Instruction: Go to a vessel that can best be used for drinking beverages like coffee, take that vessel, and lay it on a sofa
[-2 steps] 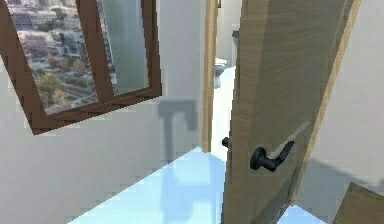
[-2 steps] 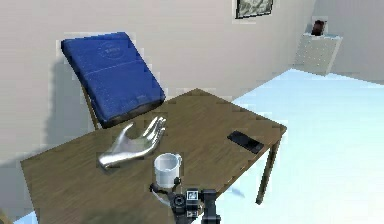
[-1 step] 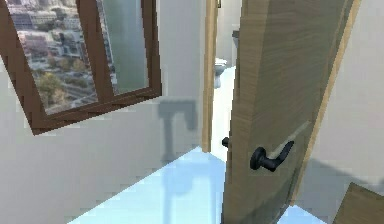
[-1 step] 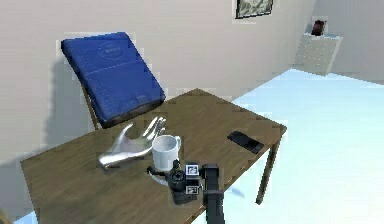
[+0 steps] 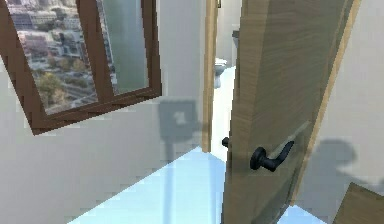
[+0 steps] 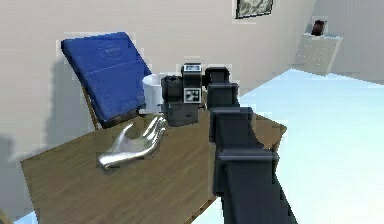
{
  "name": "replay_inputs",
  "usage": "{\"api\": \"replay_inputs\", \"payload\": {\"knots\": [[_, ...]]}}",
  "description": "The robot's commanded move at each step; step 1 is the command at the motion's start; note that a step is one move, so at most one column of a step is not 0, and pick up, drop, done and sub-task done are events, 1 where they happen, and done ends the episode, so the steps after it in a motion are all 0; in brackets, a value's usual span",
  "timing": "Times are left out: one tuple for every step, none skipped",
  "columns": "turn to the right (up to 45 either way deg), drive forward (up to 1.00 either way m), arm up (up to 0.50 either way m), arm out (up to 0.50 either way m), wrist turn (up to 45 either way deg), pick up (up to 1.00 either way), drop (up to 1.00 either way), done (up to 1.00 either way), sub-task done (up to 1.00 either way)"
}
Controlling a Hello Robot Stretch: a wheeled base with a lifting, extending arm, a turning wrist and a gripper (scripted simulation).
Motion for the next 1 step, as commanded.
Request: {"api": "replay_inputs", "payload": {"knots": [[0.0,0.0,0.0,0.0,-45.0,0.0,0.0,0.0,0.0]]}}
